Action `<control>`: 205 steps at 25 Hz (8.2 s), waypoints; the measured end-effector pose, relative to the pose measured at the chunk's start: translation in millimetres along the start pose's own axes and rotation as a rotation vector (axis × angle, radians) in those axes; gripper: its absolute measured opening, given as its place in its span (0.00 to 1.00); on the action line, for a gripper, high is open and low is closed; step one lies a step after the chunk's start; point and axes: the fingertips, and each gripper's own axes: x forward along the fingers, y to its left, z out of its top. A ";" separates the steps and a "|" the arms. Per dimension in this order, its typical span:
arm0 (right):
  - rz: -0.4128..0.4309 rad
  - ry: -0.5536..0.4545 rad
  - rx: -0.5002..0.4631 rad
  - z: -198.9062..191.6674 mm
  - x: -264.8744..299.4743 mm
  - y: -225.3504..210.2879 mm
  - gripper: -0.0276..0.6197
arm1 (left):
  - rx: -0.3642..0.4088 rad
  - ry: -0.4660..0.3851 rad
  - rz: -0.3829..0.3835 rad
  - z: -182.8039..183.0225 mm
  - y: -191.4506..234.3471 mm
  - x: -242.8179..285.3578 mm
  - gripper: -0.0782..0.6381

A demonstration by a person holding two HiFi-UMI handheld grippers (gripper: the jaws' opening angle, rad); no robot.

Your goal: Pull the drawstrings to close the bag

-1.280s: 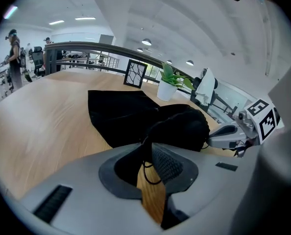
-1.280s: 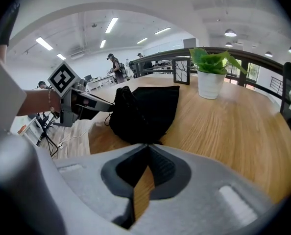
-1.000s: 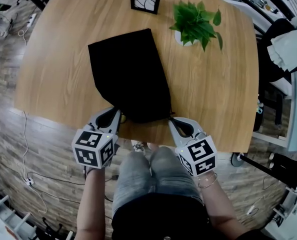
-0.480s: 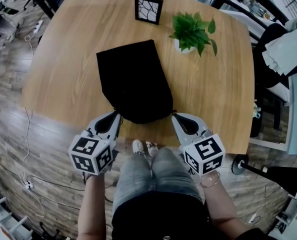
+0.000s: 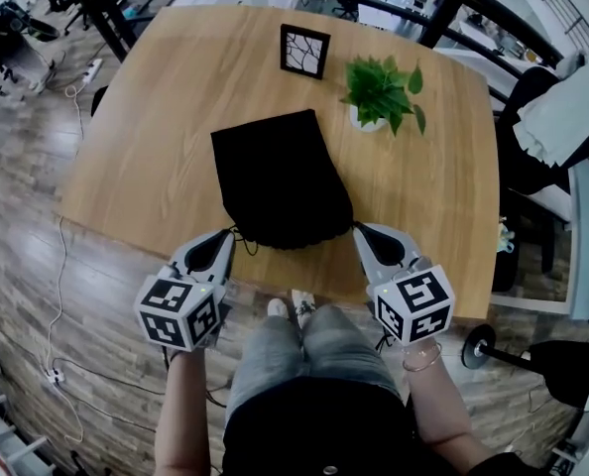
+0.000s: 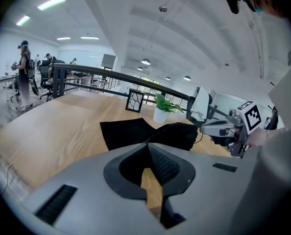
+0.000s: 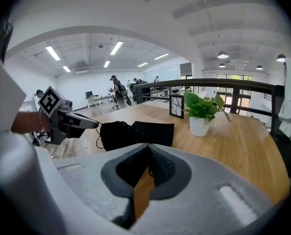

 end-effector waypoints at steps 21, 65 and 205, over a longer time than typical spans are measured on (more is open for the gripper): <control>-0.140 -0.238 -0.063 92.1 -47.2 -18.0 0.04 | 0.054 -0.226 0.123 71.0 -2.4 -35.2 0.13; -0.370 -0.398 0.007 133.4 -105.9 -90.8 0.04 | 0.070 -0.421 0.192 135.4 26.4 -70.1 0.13; 0.042 0.147 0.131 -46.7 10.9 11.8 0.23 | 0.010 0.179 -0.145 -43.2 -62.0 45.1 0.33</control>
